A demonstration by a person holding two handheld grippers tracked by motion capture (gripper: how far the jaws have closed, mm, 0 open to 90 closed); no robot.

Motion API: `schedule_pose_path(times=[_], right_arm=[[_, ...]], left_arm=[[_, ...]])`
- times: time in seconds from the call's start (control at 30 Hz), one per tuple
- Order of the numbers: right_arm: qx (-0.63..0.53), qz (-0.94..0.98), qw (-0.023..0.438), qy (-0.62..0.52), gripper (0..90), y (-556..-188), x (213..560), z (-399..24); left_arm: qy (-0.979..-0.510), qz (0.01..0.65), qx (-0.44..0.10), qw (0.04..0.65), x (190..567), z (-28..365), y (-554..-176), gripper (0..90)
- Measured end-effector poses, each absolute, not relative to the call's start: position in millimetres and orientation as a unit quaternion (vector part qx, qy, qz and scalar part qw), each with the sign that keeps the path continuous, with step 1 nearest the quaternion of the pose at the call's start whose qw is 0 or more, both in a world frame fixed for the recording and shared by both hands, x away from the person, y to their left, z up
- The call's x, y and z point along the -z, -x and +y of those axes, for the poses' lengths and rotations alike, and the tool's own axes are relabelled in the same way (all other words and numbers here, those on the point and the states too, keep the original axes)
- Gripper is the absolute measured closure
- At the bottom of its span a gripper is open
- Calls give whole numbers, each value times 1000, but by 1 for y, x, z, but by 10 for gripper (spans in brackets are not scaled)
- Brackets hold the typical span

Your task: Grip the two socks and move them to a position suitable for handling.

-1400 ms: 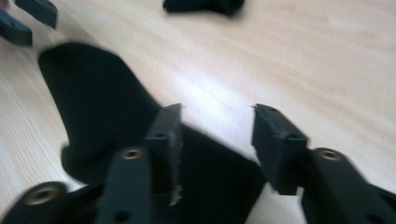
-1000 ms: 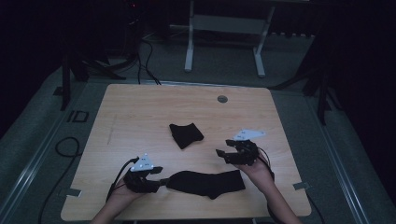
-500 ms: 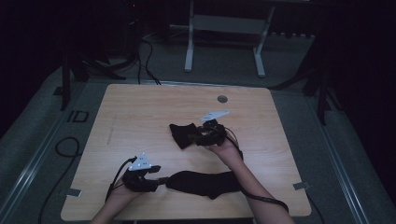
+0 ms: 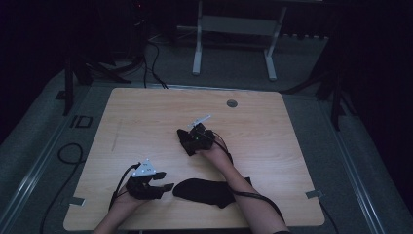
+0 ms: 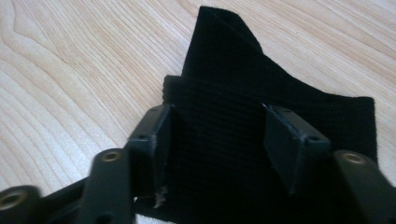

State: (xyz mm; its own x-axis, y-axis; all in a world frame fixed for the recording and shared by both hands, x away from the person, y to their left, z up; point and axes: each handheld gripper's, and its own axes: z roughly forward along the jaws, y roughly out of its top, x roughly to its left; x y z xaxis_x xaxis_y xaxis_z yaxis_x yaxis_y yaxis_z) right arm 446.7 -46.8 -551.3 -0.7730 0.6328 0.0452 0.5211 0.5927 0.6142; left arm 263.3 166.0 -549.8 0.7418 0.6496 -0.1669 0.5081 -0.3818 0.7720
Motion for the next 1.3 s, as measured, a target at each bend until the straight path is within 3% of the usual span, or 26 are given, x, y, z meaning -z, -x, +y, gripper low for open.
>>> schedule_pose_path(times=[0.1,0.13,0.37,0.93,1.3], right_arm=[[-313,889,92,-321,554,-445,551,-47],[-315,892,96,-311,707,-443,551,-47],[-319,891,98,-307,824,-437,545,-52],[-400,876,83,-255,836,-392,481,-97],[-405,888,58,-210,835,-347,483,-114]], left_arm=[[-827,351,-81,433,550,166,-264,429],[-825,353,-81,433,550,166,-264,429],[-824,358,-79,432,550,166,-266,429],[-810,378,-108,435,535,162,-287,429],[-826,335,-124,435,521,153,-320,312]])
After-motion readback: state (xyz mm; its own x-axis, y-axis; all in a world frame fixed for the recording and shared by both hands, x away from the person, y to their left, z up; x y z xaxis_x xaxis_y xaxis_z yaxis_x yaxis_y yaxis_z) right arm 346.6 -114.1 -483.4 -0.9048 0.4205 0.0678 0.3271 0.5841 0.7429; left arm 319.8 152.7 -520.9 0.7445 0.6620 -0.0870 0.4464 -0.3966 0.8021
